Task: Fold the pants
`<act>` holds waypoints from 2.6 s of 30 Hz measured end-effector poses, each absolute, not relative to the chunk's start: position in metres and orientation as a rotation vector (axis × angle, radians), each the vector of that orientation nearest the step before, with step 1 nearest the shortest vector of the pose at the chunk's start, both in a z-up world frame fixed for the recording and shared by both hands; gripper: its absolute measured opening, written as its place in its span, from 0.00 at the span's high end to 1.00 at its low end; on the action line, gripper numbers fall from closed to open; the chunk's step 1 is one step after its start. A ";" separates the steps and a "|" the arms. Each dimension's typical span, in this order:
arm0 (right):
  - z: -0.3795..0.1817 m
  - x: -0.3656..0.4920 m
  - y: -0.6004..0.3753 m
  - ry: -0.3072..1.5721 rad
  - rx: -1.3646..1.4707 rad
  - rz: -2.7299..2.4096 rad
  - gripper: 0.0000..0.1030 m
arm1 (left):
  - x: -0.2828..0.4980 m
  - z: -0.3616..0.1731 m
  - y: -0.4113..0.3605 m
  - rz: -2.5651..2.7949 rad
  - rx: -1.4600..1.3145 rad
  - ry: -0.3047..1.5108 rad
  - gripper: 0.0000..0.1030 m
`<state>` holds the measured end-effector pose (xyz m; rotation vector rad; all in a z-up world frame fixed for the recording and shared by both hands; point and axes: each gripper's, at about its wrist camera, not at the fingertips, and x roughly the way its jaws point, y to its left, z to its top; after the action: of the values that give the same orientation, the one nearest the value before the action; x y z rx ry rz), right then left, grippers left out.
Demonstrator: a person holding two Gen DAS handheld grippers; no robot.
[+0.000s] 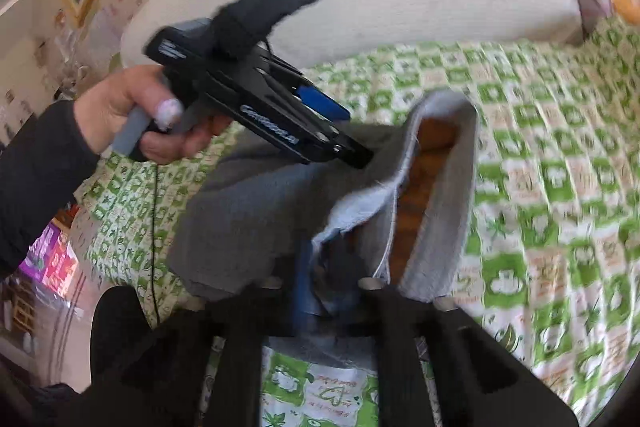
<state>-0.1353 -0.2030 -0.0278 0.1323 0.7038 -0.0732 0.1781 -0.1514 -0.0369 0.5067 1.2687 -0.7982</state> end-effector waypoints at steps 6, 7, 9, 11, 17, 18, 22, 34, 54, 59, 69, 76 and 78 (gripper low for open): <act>-0.006 -0.176 -0.223 0.628 0.206 -0.096 0.95 | 0.171 -0.016 -0.163 -0.872 0.483 1.220 0.91; -0.003 -0.184 -0.228 0.621 0.221 -0.099 0.95 | 0.172 -0.015 -0.163 -0.853 0.493 1.208 0.94; -0.008 -0.194 -0.239 0.637 0.245 -0.117 0.95 | 0.179 -0.018 -0.163 -0.817 0.487 1.205 0.94; -0.023 -0.195 -0.246 0.673 0.290 -0.126 0.95 | 0.189 -0.033 -0.162 -0.743 0.503 1.216 0.95; -0.044 -0.173 -0.235 0.804 0.191 -0.237 0.95 | 0.189 -0.061 -0.175 -0.646 0.550 1.207 0.95; -0.048 -0.171 -0.237 0.827 0.193 -0.247 0.95 | 0.191 -0.060 -0.175 -0.634 0.522 1.212 0.94; -0.049 -0.171 -0.244 0.850 0.226 -0.290 0.85 | 0.199 -0.043 -0.154 -0.610 0.419 1.219 0.75; 0.007 -0.179 -0.220 0.670 0.220 -0.169 0.59 | 0.127 -0.010 -0.013 -0.430 0.045 1.133 0.46; -0.025 0.048 -0.117 0.914 0.084 0.205 0.54 | 0.013 -0.074 0.078 -0.187 -0.596 1.139 0.46; -0.028 0.089 -0.116 0.938 0.000 0.166 0.40 | 0.009 -0.085 0.074 -0.188 -0.648 1.153 0.45; -0.077 0.141 -0.124 1.029 -0.098 0.114 0.87 | -0.002 -0.089 0.055 -0.234 -0.690 1.119 0.82; -0.061 0.154 -0.144 0.931 -0.042 0.033 0.97 | -0.028 -0.086 0.044 -0.240 -0.641 1.127 0.84; -0.080 0.161 -0.153 0.980 0.004 0.027 0.97 | -0.032 -0.092 0.054 -0.225 -0.700 1.136 0.80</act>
<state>0.1614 -0.1529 -0.0800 0.0035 0.9804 0.0275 -0.0322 0.0539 -0.0917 -0.6996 1.1362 -0.2249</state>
